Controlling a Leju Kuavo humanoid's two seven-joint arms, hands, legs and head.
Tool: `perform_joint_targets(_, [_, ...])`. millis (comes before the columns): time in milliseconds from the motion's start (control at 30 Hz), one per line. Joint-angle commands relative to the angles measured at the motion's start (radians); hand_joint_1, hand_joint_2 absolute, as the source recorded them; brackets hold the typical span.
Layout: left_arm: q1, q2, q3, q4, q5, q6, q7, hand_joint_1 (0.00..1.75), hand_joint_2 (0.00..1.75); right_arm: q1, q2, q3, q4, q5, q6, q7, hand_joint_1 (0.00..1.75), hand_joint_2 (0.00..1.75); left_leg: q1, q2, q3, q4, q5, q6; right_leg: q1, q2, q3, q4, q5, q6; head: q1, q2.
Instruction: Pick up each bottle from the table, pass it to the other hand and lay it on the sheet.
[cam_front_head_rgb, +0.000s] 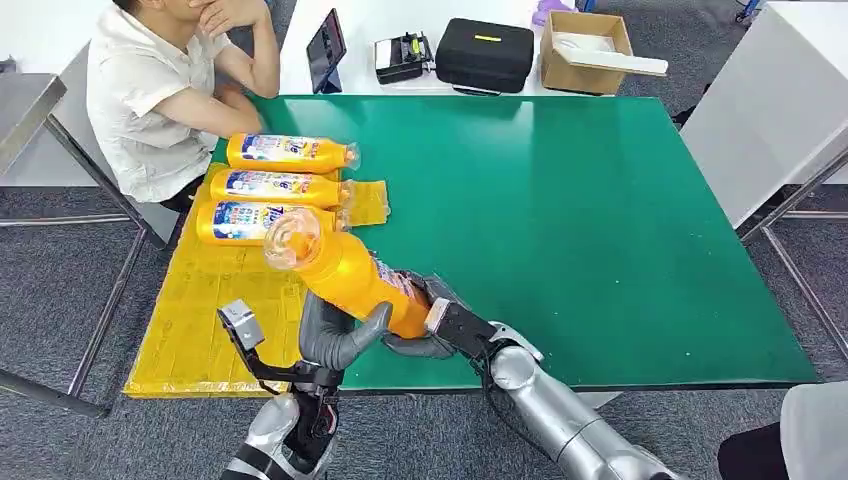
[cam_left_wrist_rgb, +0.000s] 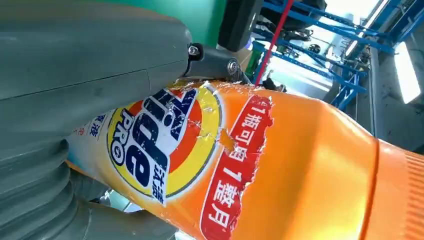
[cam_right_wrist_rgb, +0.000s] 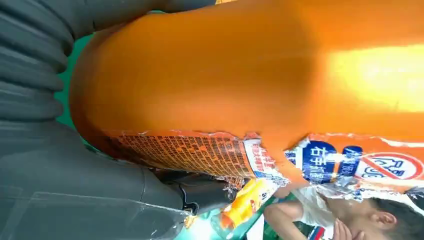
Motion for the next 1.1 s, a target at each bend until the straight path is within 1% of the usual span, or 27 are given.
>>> perform_joint_targets(33, [-0.025, 0.017, -0.036, 0.036, -0.004, -0.01, 0.011, 1.75, 1.75, -0.026, 0.028, 0.011, 0.087, 0.027, -0.034, 0.003, 0.0, 1.75, 0.001, 0.002, 0.003, 0.0, -0.001, -0.001, 0.001, 0.001, 0.003, -0.001, -0.001, -0.004, 0.0, 0.0])
perform_joint_targets(67, [-0.021, 0.019, -0.032, 0.025, -0.019, 0.01, 0.002, 1.75, 1.75, -0.021, 0.036, 0.005, 0.084, 0.052, -0.071, 0.002, 0.0, 1.75, 0.002, 0.003, 0.006, 0.0, -0.003, -0.001, 0.002, 0.001, 0.006, -0.001, -0.002, -0.005, 0.0, 0.0])
perform_joint_targets(167, [-0.012, 0.04, -0.027, -0.019, -0.111, 0.103, -0.042, 1.75, 1.75, 0.0, 0.054, -0.03, 0.078, 0.079, -0.159, 0.017, 0.0, 1.75, 0.001, 0.003, 0.004, 0.0, -0.002, -0.001, 0.002, 0.001, 0.004, -0.001, -0.001, -0.004, 0.0, 0.0])
perform_joint_targets(200, [-0.011, 0.044, -0.023, -0.025, -0.108, 0.101, -0.041, 1.75, 1.75, 0.003, 0.055, -0.031, 0.076, 0.08, -0.161, 0.017, 0.0, 1.75, 0.002, 0.003, 0.006, 0.001, -0.003, -0.001, 0.003, 0.002, 0.006, -0.001, -0.002, -0.006, 0.0, 0.0])
perform_joint_targets(233, [0.003, 0.053, -0.018, -0.051, -0.152, 0.132, -0.051, 1.75, 1.75, 0.018, 0.052, -0.041, 0.05, 0.192, -0.326, -0.004, 0.0, 1.75, 0.001, 0.002, 0.003, 0.0, -0.002, -0.001, 0.002, 0.001, 0.003, 0.0, -0.001, -0.004, 0.0, 0.0])
perform_joint_targets(267, [0.02, 0.06, -0.006, -0.077, -0.152, 0.133, -0.045, 1.75, 1.75, 0.026, 0.058, -0.063, 0.05, 0.303, -0.509, 0.032, 0.0, 1.75, 0.002, 0.004, 0.006, 0.0, -0.003, -0.001, 0.003, 0.002, 0.005, -0.001, -0.002, -0.006, 0.0, 0.0])
perform_joint_targets(300, [0.047, 0.073, 0.007, -0.116, -0.152, 0.134, -0.044, 1.75, 1.75, 0.036, 0.066, -0.087, 0.051, 0.37, -0.631, 0.061, 0.0, 1.75, 0.001, 0.003, 0.004, 0.0, -0.002, -0.001, 0.002, 0.001, 0.004, -0.001, -0.001, -0.004, 0.0, 0.0])
perform_joint_targets(333, [0.062, 0.077, 0.013, -0.138, -0.151, 0.131, -0.042, 1.75, 1.75, 0.038, 0.064, -0.093, 0.054, 0.415, -0.686, 0.079, 0.0, 1.75, 0.002, 0.004, 0.007, 0.0, -0.004, -0.002, 0.003, 0.002, 0.006, -0.001, -0.002, -0.006, 0.0, 0.0])
perform_joint_targets(367, [0.081, 0.084, 0.02, -0.166, -0.144, 0.122, -0.038, 1.75, 1.75, 0.04, 0.066, -0.112, 0.072, 0.49, -0.788, 0.116, 0.0, 1.75, 0.003, 0.006, 0.009, 0.0, -0.005, -0.002, 0.004, 0.003, 0.008, -0.001, -0.003, -0.007, 0.0, 0.0])
perform_joint_targets(400, [0.095, 0.089, 0.025, -0.188, -0.146, 0.122, -0.036, 1.75, 1.75, 0.038, 0.068, -0.125, 0.094, 0.501, -0.804, 0.124, 0.0, 1.75, 0.001, 0.003, 0.003, -0.001, -0.002, -0.001, 0.001, 0.002, 0.003, -0.001, -0.001, -0.003, 0.0, 0.0])
perform_joint_targets(467, [0.092, 0.096, 0.035, -0.184, -0.191, 0.158, -0.038, 1.75, 1.75, 0.029, 0.056, -0.144, 0.141, 0.548, -0.85, 0.149, 0.0, 1.75, 0.002, 0.005, 0.007, 0.0, -0.004, -0.001, 0.003, 0.003, 0.007, -0.001, -0.002, -0.006, 0.0, 0.0])
perform_joint_targets(533, [0.085, 0.1, 0.037, -0.175, -0.226, 0.187, -0.045, 1.75, 1.75, 0.031, 0.058, -0.161, 0.147, 0.545, -0.867, 0.145, 0.0, 1.75, 0.001, 0.002, 0.003, -0.001, -0.002, -0.001, 0.001, 0.001, 0.003, -0.001, -0.001, -0.003, 0.0, 0.0])
perform_joint_targets(567, [0.073, 0.108, 0.034, -0.156, -0.344, 0.293, -0.073, 1.75, 1.75, 0.041, 0.069, -0.189, 0.146, 0.515, -0.856, 0.133, 0.0, 1.75, 0.001, 0.002, 0.005, 0.0, -0.003, -0.001, 0.002, 0.001, 0.004, -0.001, -0.001, -0.004, 0.0, 0.0])
perform_joint_targets(600, [0.066, 0.112, 0.035, -0.141, -0.394, 0.342, -0.081, 1.75, 1.75, 0.047, 0.071, -0.201, 0.139, 0.496, -0.848, 0.122, 0.0, 1.75, 0.001, 0.0, 0.003, -0.001, -0.001, -0.001, 0.001, -0.001, 0.003, -0.001, -0.001, -0.003, 0.0, 0.0])
perform_joint_targets(633, [0.053, 0.117, 0.047, -0.114, -0.442, 0.385, -0.086, 1.75, 1.75, 0.054, 0.07, -0.211, 0.129, 0.496, -0.845, 0.116, 0.0, 1.75, 0.002, 0.001, 0.005, -0.001, -0.002, -0.001, 0.002, 0.0, 0.006, -0.002, -0.002, -0.005, 0.0, 0.0])
perform_joint_targets(667, [0.036, 0.127, 0.046, -0.077, -0.588, 0.517, -0.075, 1.75, 1.75, 0.062, 0.071, -0.225, 0.119, 0.502, -0.852, 0.117, 0.0, 1.75, 0.001, 0.001, 0.003, -0.001, -0.002, -0.001, 0.001, 0.001, 0.003, -0.001, -0.001, -0.004, 0.0, 0.0])
perform_joint_targets(700, [0.021, 0.128, 0.059, -0.041, -0.643, 0.567, -0.063, 1.75, 1.75, 0.071, 0.07, -0.237, 0.103, 0.5, -0.844, 0.118, 0.0, 1.75, 0.002, 0.005, 0.005, 0.0, -0.003, -0.002, 0.002, 0.004, 0.004, -0.001, -0.001, -0.005, 0.0, 0.0])
perform_joint_targets(733, [0.01, 0.134, 0.065, -0.018, -0.696, 0.61, -0.057, 1.75, 1.75, 0.076, 0.071, -0.245, 0.094, 0.499, -0.845, 0.117, 0.0, 1.75, 0.001, 0.004, 0.004, -0.002, -0.002, -0.002, 0.001, 0.002, 0.003, -0.001, 0.0, -0.004, 0.0, 0.0])
perform_joint_targets(767, [-0.009, 0.142, 0.065, 0.024, -0.831, 0.706, -0.022, 1.75, 1.75, 0.082, 0.075, -0.259, 0.082, 0.501, -0.841, 0.113, 0.0, 1.75, 0.001, 0.004, 0.005, -0.001, -0.002, -0.002, 0.002, 0.001, 0.004, -0.001, -0.001, -0.006, 0.0, 0.0])
perform_joint_targets(800, [-0.012, 0.145, 0.068, 0.025, -0.829, 0.704, -0.023, 1.75, 1.75, 0.079, 0.077, -0.259, 0.08, 0.5, -0.84, 0.113, 0.0, 1.75, 0.001, 0.001, 0.003, -0.002, -0.001, -0.002, 0.002, -0.001, 0.002, -0.001, -0.001, -0.004, 0.0, 0.0])
perform_joint_targets(833, [-0.016, 0.147, 0.075, 0.036, -0.829, 0.7, -0.02, 1.75, 1.75, 0.082, 0.078, -0.26, 0.077, 0.508, -0.837, 0.116, 0.0, 1.75, 0.002, 0.001, 0.005, -0.002, -0.002, -0.003, 0.003, -0.001, 0.004, -0.001, -0.002, -0.006, 0.0, 0.0])
perform_joint_targets(867, [-0.033, 0.154, 0.07, 0.077, -0.965, 0.78, 0.012, 1.73, 1.75, 0.083, 0.082, -0.27, 0.07, 0.509, -0.822, 0.113, 0.0, 1.75, 0.001, 0.001, 0.004, -0.002, -0.001, -0.002, 0.001, 0.0, 0.003, -0.001, -0.001, -0.005, 0.0, 0.0])
perform_joint_targets(900, [-0.051, 0.167, 0.066, 0.126, -1.102, 0.842, 0.067, 1.75, 1.75, 0.079, 0.087, -0.274, 0.065, 0.508, -0.81, 0.111, 0.0, 1.75, 0.002, 0.004, 0.006, -0.001, -0.003, -0.003, 0.003, 0.002, 0.004, -0.001, -0.002, -0.006, 0.0, 0.0])
perform_joint_targets(933, [-0.058, 0.171, 0.07, 0.144, -1.143, 0.843, 0.09, 1.75, 1.75, 0.074, 0.091, -0.273, 0.064, 0.509, -0.804, 0.11, 0.0, 1.75, 0.002, 0.004, 0.004, -0.001, -0.002, -0.002, 0.003, 0.002, 0.003, -0.001, -0.001, -0.005, 0.0, 0.0])
perform_joint_targets(967, [-0.057, 0.174, 0.072, 0.146, -1.142, 0.843, 0.09, 1.75, 1.75, 0.073, 0.092, -0.273, 0.063, 0.509, -0.804, 0.11, 0.0, 1.75, 0.003, 0.005, 0.006, -0.001, -0.003, -0.003, 0.004, 0.002, 0.005, -0.001, -0.001, -0.006, 0.0, 0.0])
perform_joint_targets(1033, [-0.057, 0.174, 0.072, 0.146, -1.142, 0.843, 0.09, 1.75, 1.75, 0.073, 0.092, -0.273, 0.063, 0.509, -0.804, 0.11, 0.0, 1.75, 0.002, 0.003, 0.003, -0.001, -0.001, -0.002, 0.002, 0.001, 0.001, 0.0, -0.001, -0.004, 0.0, 0.0])
perform_joint_targets(1100, [-0.057, 0.174, 0.072, 0.146, -1.142, 0.843, 0.09, 1.75, 1.75, 0.073, 0.092, -0.273, 0.063, 0.509, -0.804, 0.11, 0.0, 1.75, 0.002, 0.003, 0.002, -0.001, -0.001, -0.002, 0.002, 0.001, 0.001, 0.0, -0.001, -0.004, 0.0, 0.0])
